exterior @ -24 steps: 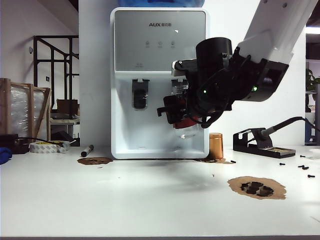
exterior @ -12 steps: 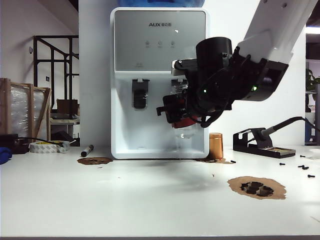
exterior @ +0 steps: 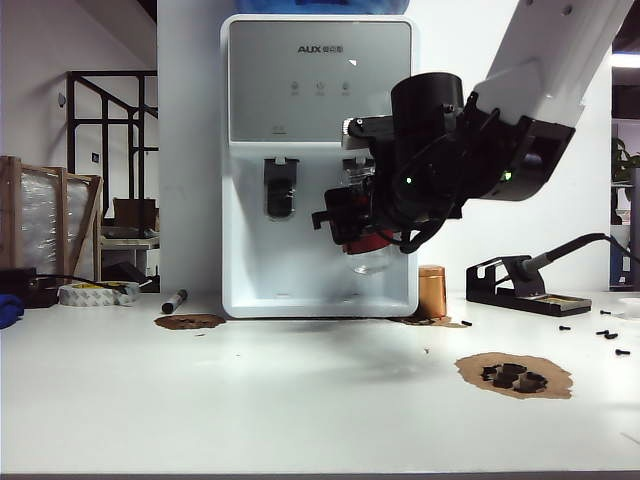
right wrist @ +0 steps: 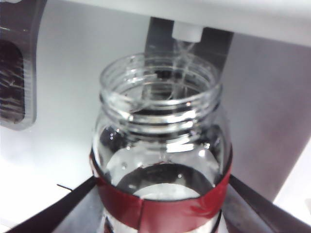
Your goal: Pick up the water bottle with two loops of red belts, then reach the front water dispenser and gently press the gray-black baffle horizontally to get a little water.
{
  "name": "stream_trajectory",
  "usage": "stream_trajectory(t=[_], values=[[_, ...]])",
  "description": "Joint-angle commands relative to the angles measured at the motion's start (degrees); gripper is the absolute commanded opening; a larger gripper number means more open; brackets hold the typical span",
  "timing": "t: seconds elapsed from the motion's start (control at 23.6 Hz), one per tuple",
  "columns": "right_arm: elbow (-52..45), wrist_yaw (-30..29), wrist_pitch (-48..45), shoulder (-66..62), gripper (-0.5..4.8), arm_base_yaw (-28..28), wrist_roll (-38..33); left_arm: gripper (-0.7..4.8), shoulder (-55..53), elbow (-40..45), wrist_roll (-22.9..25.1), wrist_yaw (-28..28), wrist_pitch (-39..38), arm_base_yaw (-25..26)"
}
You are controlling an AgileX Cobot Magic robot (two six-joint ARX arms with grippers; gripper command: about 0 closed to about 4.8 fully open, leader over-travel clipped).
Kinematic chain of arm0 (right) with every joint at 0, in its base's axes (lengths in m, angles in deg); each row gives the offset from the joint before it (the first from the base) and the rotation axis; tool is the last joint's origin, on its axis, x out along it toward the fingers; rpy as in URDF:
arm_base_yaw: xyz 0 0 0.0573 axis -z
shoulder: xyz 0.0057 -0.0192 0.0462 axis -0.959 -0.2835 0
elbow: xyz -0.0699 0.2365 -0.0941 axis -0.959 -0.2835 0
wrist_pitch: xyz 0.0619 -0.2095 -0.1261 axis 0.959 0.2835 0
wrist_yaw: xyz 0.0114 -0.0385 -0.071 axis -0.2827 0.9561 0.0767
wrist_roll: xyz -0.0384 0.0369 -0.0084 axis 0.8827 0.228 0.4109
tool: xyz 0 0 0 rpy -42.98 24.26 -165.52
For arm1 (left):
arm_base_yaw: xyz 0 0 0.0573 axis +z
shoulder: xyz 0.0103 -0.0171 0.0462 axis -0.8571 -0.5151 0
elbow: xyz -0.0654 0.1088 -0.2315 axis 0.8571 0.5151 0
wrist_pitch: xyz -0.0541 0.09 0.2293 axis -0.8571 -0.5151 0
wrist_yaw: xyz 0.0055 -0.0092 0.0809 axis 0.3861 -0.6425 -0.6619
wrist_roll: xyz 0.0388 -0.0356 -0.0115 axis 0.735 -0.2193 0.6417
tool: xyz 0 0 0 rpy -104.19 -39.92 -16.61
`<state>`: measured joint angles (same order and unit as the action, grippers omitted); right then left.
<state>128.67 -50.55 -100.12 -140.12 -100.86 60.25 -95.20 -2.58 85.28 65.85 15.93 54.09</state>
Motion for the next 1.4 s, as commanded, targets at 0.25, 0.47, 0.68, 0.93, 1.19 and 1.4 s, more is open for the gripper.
stream_trajectory(t=[0.25, 0.47, 0.68, 0.93, 1.19, 1.4], values=[[0.7, 0.1, -2.4, 0.3, -0.04, 1.0, 0.5, -0.02, -0.9, 0.0, -4.7, -7.1, 8.6, -9.8], [0.7, -0.1, -2.4, 0.3, -0.04, 1.1, 0.7, -0.02, -5.6, 0.0, -5.9, -12.5, 10.9, -15.0], [0.7, -0.1, -2.5, 0.3, -0.04, 1.1, 0.7, -0.01, -10.4, 0.0, -7.4, -14.2, 16.4, -17.1], [0.7, -0.3, -2.5, 0.3, -0.04, 1.1, 0.6, -0.02, -11.7, 0.0, -7.6, -14.4, 18.1, -17.3], [0.7, -0.6, -2.5, 0.3, -0.04, 1.1, 0.6, -0.02, -12.4, 0.0, -7.7, -15.2, 19.5, -17.3], [0.7, -0.9, -2.1, 0.3, -0.04, 1.0, 0.6, -0.02, -12.4, 0.0, -7.9, -15.4, 20.0, -17.3]])
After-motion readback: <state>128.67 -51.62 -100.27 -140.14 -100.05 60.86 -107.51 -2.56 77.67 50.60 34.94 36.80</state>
